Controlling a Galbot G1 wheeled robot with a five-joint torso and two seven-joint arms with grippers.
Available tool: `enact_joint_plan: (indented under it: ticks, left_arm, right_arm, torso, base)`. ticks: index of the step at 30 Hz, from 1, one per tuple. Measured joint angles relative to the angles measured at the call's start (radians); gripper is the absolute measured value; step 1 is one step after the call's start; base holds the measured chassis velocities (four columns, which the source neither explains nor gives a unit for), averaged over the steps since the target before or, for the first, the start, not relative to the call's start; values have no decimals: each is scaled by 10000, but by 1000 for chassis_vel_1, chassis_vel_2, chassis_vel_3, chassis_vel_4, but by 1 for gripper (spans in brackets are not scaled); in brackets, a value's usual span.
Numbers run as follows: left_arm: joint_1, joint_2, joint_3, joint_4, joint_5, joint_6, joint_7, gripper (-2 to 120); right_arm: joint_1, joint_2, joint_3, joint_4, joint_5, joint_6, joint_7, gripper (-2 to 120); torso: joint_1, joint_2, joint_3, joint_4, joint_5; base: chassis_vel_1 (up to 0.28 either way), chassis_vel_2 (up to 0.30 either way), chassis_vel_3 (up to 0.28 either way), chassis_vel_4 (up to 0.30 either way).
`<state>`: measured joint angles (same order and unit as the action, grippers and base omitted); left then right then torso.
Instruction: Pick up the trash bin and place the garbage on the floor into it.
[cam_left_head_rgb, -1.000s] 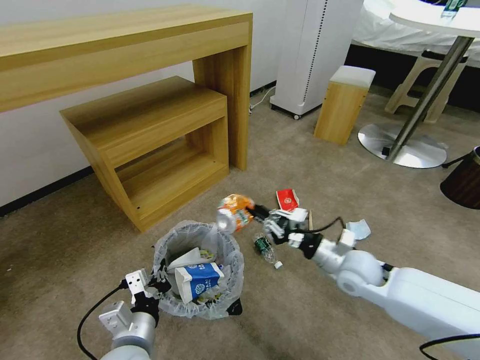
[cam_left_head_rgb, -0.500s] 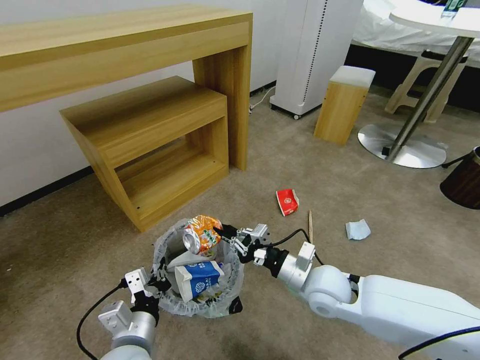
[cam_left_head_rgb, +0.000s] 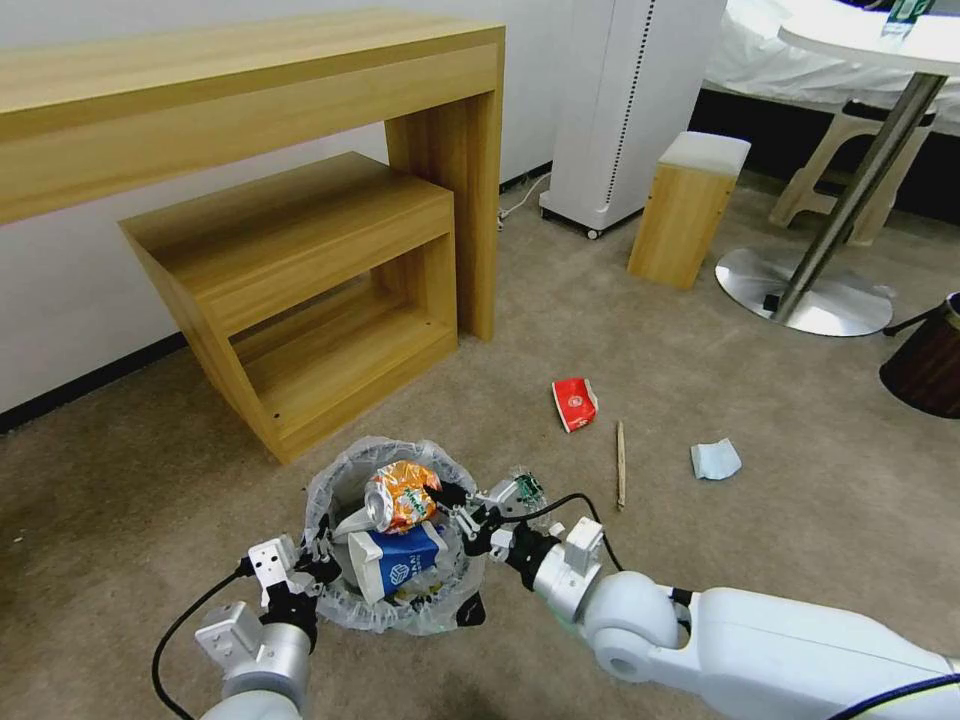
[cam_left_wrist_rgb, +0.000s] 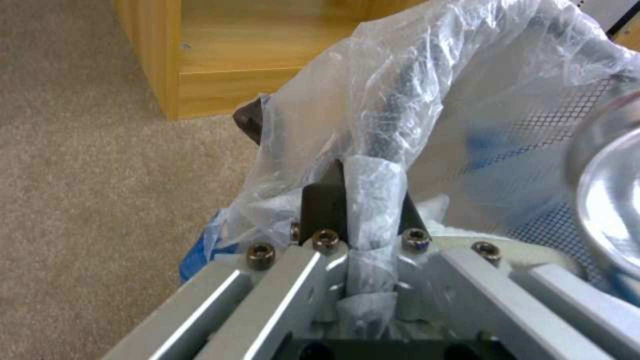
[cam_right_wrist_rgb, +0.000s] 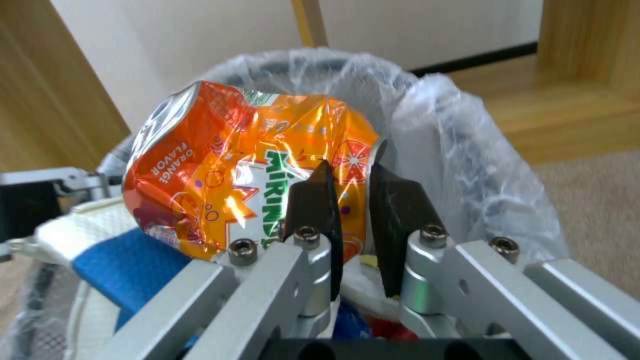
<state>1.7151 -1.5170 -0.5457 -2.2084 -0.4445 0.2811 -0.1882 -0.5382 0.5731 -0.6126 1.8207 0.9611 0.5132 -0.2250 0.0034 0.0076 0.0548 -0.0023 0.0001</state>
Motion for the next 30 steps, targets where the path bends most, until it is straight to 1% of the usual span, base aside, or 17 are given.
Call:
enact_joint_plan:
  ticks: [1, 3, 5, 8, 13, 15, 17, 18, 19, 20, 22, 23, 24, 25, 26, 28, 30]
  left_arm:
    - [0, 0, 0, 0, 0, 0, 0, 1]
    - [26, -34, 14, -45, 30, 0, 23, 1]
    - [37, -47, 13, -64, 48, 0, 28, 1]
    - [60, -68, 0, -95, 83, 0, 33, 1]
    - [73, -86, -1, -121, 92, 0, 47, 1]
    - [55, -100, -12, -124, 98, 0, 48, 1]
    - [46, -111, -13, -124, 99, 0, 47, 1]
    - [38, -118, -14, -124, 100, 0, 48, 1]
    - [30, -125, -15, -124, 101, -3, 49, 1]
    - [30, -125, -15, -124, 101, -3, 49, 1]
    - [18, -143, -13, -119, 107, -12, 55, 1]
    - [16, -158, -8, -115, 114, -17, 58, 1]
    - [16, -158, -8, -115, 114, -17, 58, 1]
    - [13, -168, -6, -115, 118, -18, 60, 1]
    - [9, -174, -6, -115, 119, -22, 63, 1]
    - [6, -179, -7, -115, 120, -23, 65, 1]
    - [5, -180, -17, -116, 120, -25, 66, 1]
  right_arm:
    - [0, 0, 0, 0, 0, 0, 0, 10]
    - [366, 224, -545, 100, -85, -347, 474, 10]
    - [448, 299, -710, 141, -137, -458, 650, 10]
    - [678, 480, -1228, 323, -276, -823, 1251, 10]
    - [961, 685, -1790, 533, -342, -1093, 1862, 10]
    - [1270, 871, -2291, 796, -303, -1331, 2387, 21]
    - [1338, 905, -2395, 870, -272, -1382, 2514, 24]
    - [1403, 935, -2493, 941, -235, -1423, 2623, 28]
    - [1477, 967, -2597, 1008, -203, -1473, 2732, 36]
    - [1477, 967, -2597, 1008, -203, -1473, 2732, 36]
    - [1595, 1032, -2797, 1065, -179, -1541, 2910, 43]
    - [1662, 1093, -2972, 1072, -180, -1578, 3078, 51]
    - [1662, 1093, -2972, 1072, -180, -1578, 3078, 51]
    - [1670, 1135, -3066, 1077, -182, -1605, 3221, 54]
    - [1660, 1179, -3145, 1093, -183, -1639, 3372, 61]
    - [1611, 1214, -3173, 1116, -183, -1689, 3537, 64]
    - [1443, 1266, -3199, 1160, -183, -1758, 3781, 75]
  torso:
    - [0, 0, 0, 0, 0]
    - [0, 0, 0, -1, -4]
    - [0, 0, 0, -1, -2]
    - [0, 0, 0, -2, -3]
    - [0, 0, 0, -3, -3]
    - [0, 0, 0, -2, -2]
    - [0, 0, -1, -1, -3]
    - [0, 0, -1, -1, -4]
    - [0, 0, -1, -2, -3]
    - [0, 0, -1, -2, -3]
    - [-1, 0, -1, -2, -4]
    - [-1, 0, -1, -2, -3]
    - [-1, 0, -1, -2, -3]
    - [-1, 0, -1, -1, -4]
    - [-2, 0, -1, -2, -3]
    - [-2, 0, -1, -2, -3]
    - [-2, 0, -1, -2, -3]
  base:
    - [0, 0, 0, 0]
    - [0, 0, 0, 0]
    - [0, 0, 0, 0]
    - [0, 0, 0, 0]
    - [0, 0, 0, 0]
    - [0, 0, 0, 0]
    - [0, 0, 0, 0]
    - [0, 0, 0, 0]
    - [0, 0, 0, 0]
    - [0, 0, 0, 0]
    - [0, 0, 0, 0]
    - [0, 0, 0, 0]
    - [0, 0, 0, 0]
    - [0, 0, 0, 0]
    - [0, 0, 0, 0]
    - [0, 0, 0, 0]
    - [0, 0, 0, 0]
